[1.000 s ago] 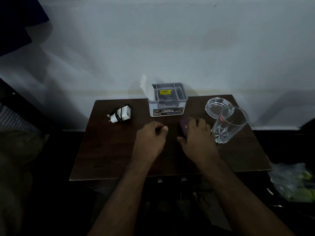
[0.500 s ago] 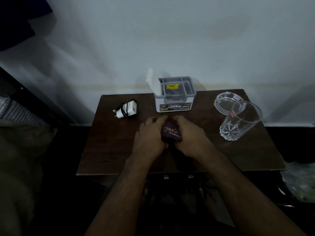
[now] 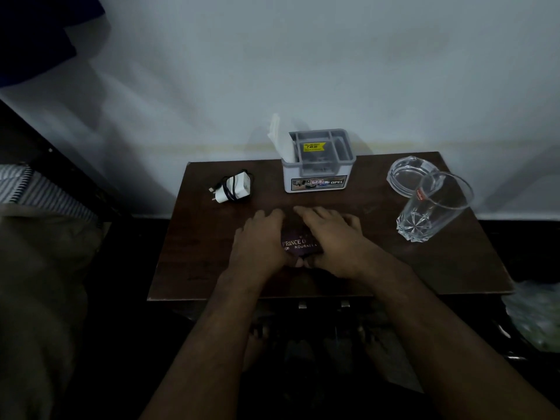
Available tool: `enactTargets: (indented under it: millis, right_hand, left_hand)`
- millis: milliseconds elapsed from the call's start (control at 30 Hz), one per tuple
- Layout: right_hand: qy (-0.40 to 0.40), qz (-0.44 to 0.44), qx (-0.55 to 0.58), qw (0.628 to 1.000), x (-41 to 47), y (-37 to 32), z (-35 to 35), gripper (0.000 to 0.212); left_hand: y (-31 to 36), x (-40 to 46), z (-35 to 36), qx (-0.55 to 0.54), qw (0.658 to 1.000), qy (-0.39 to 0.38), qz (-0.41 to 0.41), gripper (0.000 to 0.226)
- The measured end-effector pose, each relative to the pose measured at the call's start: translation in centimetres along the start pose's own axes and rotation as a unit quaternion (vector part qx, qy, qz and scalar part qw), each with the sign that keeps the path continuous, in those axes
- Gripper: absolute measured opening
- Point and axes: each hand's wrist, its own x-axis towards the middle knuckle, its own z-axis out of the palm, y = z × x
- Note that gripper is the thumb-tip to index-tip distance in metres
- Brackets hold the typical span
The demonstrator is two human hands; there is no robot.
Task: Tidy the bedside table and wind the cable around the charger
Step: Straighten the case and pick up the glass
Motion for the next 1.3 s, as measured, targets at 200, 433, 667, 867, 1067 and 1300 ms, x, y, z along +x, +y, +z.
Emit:
enactTargets:
  millis: [200, 433, 667, 867, 1067, 1300]
  right_hand:
    - [0.146, -0.009, 0.037, 0.989, -2.3, 1.5, -1.8, 0.075]
    - [0.434, 0.048, 0.005, 0.899, -5.3, 3.4, -2.8, 0.039]
    - [0.492, 0.194, 0.025, 0.849, -6.7, 8.4, -3.8, 0.060]
    - [0.338, 0.202, 0.260, 0.882, -8.2, 12.2, -2.5, 0.112]
    - [0.322, 0.193, 0.294, 0.879, -8.3, 13.9, -2.6, 0.073]
    - [0.366, 0.151, 0.322, 0.860, -6.5, 14.5, -4.0, 0.076]
  left_hand:
    - [1.7, 0.3, 0.0, -0.083, 0.992, 0.074, 0.061, 0.085]
    - [6.4, 1.5, 2.1, -0.260, 0.948, 0.099, 0.153, 0.097]
    - [12.3, 2.5, 5.1, -0.432, 0.886, 0.045, 0.161, 0.065]
    - [15.4, 3.4, 6.7, -0.478, 0.863, -0.018, 0.165, 0.062]
    - [16.0, 4.1, 6.3, -0.532, 0.828, -0.047, 0.172, 0.055]
    - [14.8, 6.1, 4.5, -0.581, 0.786, -0.052, 0.203, 0.056]
